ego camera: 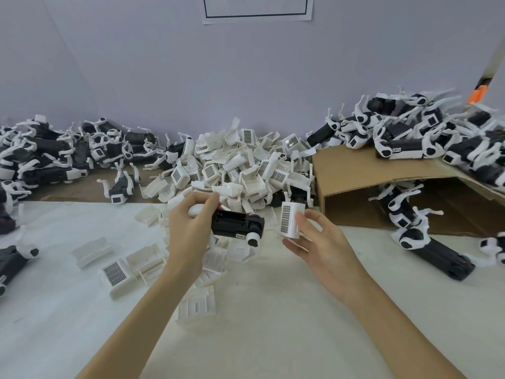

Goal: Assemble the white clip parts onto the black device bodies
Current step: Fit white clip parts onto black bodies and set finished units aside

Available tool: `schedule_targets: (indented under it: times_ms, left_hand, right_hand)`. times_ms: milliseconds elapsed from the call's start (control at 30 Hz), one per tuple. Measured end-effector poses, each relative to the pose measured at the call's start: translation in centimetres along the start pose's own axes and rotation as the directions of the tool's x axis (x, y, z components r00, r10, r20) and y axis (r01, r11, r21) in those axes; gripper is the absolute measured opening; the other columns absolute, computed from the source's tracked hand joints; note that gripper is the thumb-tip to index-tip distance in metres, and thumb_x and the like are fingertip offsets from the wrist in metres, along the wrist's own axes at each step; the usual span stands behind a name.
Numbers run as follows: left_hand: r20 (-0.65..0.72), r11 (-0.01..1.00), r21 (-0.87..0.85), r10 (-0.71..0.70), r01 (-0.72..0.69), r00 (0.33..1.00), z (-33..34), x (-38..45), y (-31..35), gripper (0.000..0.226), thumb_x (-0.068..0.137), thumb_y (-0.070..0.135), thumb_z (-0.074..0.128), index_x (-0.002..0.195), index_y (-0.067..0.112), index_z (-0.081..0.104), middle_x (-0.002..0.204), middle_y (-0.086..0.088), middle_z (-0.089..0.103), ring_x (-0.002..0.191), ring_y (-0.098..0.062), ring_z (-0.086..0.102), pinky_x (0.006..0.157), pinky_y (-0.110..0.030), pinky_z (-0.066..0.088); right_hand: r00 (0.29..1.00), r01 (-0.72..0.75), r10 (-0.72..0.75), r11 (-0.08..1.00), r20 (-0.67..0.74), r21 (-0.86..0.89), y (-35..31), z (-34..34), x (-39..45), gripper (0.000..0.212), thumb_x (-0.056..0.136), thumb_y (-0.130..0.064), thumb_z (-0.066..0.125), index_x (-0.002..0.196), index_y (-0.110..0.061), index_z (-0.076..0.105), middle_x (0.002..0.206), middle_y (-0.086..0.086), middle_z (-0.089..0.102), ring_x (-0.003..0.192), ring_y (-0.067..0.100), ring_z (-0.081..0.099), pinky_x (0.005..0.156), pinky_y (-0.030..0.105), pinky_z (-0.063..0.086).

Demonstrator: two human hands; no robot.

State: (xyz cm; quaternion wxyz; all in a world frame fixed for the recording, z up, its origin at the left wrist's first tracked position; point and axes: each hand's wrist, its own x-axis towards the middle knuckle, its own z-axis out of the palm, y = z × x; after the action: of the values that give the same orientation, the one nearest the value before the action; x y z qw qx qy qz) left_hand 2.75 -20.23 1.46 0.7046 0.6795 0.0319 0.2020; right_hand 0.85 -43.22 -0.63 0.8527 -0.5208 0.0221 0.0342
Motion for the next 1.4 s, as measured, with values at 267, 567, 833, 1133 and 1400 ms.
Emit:
schedule_targets:
  times_ms: [267, 567, 833, 1133, 1400]
  left_hand:
    - [0.178, 0.997, 0.051, 0.054, -0.064, 0.982, 1.9, -2.2, -0.5, 0.026, 0.092, 0.04, 0.069, 0.073, 0.023, 0.071, 0.081, -0.002, 0.07, 0.077, -0.01, 0.063, 0.074, -0.018, 0.05]
    - [0.269, 0.985, 0.074, 0.129, -0.154, 0.955, 2.9, -3.6, -0.7, 0.058, 0.108, 0.053, 0.036, 0.09, 0.01, 0.071, 0.087, -0.011, 0.071, 0.086, -0.033, 0.067, 0.079, -0.04, 0.051]
    - [0.187, 0.984, 0.113, 0.117, -0.14, 0.975, 3.0, -3.3, -0.7, 0.063, 0.106, 0.062, 0.031, 0.089, 0.016, 0.071, 0.086, -0.007, 0.072, 0.085, -0.032, 0.067, 0.084, -0.049, 0.052]
    - [0.165, 0.978, 0.169, 0.093, -0.121, 0.982, 3.0, -3.1, -1.0, 0.065, 0.103, 0.07, 0.03, 0.083, 0.024, 0.07, 0.083, -0.01, 0.071, 0.085, -0.028, 0.067, 0.086, -0.048, 0.052]
    - [0.116, 0.994, 0.113, -0.006, -0.008, 0.993, 2.9, -2.7, -1.1, 0.063, 0.11, 0.057, 0.034, 0.083, 0.012, 0.07, 0.088, -0.008, 0.071, 0.096, -0.033, 0.065, 0.088, -0.046, 0.05]
  right_hand:
    - [0.999, 0.041, -0.042, 0.997, -0.008, -0.067, 0.4, 0.4, 0.1, 0.065, 0.072, -0.031, 0.088, 0.126, -0.003, 0.066, 0.098, 0.007, 0.073, 0.09, 0.016, 0.069, 0.086, 0.032, 0.055]
    - [0.933, 0.318, -0.359, 0.764, 0.04, -0.562, 1.0, 0.8, -0.7, 0.027, 0.1, -0.039, 0.066, 0.117, -0.025, 0.05, 0.091, -0.002, 0.075, 0.078, 0.011, 0.072, 0.068, 0.021, 0.055]
    - [0.812, 0.575, -0.379, 0.398, 0.443, -0.715, 2.7, 2.5, -2.4, 0.025, 0.111, -0.026, 0.044, 0.135, -0.033, 0.048, 0.117, -0.019, 0.062, 0.106, 0.014, 0.064, 0.093, 0.05, 0.051]
    - [0.847, 0.532, -0.351, 0.587, 0.4, -0.611, 2.7, 1.8, -2.3, 0.022, 0.112, -0.026, 0.042, 0.13, -0.034, 0.051, 0.113, -0.01, 0.068, 0.099, 0.018, 0.068, 0.077, 0.025, 0.053]
    - [0.656, 0.682, -0.472, 0.035, 0.59, -0.73, 3.4, 1.9, -1.7, 0.048, 0.095, -0.025, 0.074, 0.138, -0.014, 0.054, 0.132, -0.001, 0.056, 0.123, 0.017, 0.055, 0.102, 0.03, 0.048]
